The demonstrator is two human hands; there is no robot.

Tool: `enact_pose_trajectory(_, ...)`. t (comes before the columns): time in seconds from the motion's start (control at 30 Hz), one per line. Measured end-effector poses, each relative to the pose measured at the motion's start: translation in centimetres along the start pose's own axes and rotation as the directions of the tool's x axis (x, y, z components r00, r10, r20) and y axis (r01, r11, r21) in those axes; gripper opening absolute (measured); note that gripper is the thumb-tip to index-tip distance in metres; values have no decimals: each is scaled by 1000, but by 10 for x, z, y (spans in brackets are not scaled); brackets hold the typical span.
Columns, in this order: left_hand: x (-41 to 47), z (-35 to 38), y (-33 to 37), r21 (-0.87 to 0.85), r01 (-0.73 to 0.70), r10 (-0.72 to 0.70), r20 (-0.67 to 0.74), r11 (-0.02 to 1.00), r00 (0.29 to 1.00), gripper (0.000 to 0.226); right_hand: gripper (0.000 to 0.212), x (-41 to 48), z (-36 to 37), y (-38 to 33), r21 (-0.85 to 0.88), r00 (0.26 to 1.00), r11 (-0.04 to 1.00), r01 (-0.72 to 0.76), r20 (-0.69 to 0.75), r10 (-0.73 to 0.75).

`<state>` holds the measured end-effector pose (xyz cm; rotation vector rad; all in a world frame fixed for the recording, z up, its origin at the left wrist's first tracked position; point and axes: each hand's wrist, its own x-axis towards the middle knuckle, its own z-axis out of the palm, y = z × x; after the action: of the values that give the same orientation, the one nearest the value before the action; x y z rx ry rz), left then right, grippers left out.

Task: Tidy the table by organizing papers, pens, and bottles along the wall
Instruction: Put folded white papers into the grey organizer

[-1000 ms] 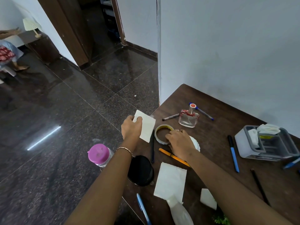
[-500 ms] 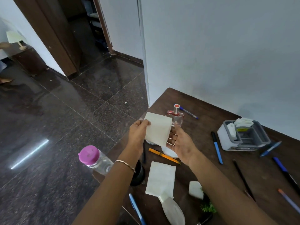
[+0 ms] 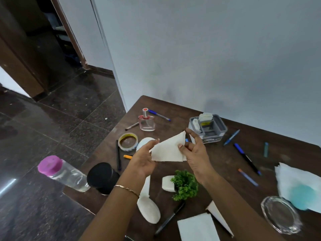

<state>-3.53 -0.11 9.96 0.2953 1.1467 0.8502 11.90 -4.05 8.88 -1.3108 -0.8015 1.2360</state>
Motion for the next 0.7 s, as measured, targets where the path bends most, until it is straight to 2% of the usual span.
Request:
enact_pose_trajectory(0.1, -7, 16, -15, 21, -111, 112, -13, 994, 994, 43, 62, -13, -23, -10, -38, 997, 999, 35, 66, -33)
enact_pose_trajectory(0.17, -14, 28, -26, 88, -208, 210, -21, 974, 977, 58, 66, -21, -37, -14, -77, 992, 996, 45, 118, -35)
enact_pose_trajectory(0.4, -45, 68, -58, 271, -421, 408, 104, 866, 907, 48, 75, -44, -63, -15, -120, 977, 982, 146, 173, -125)
enact_pose_trajectory(0.5, -51, 73, -67, 342, -490, 464, 161, 802, 871, 39, 70, -48, -71, -18, -53, 981, 990, 129, 154, -119)
enact_pose_trajectory(0.6, -52, 72, -74, 447, -588, 548, 232, 674, 804, 45, 60, -46, -76, -19, -21, 990, 993, 115, 91, -112)
enact_pose_trajectory(0.7, -50, 72, -76, 528, -672, 627, 300, 519, 719, 56, 54, -43, -82, -19, -145, 982, 972, 185, 54, -179)
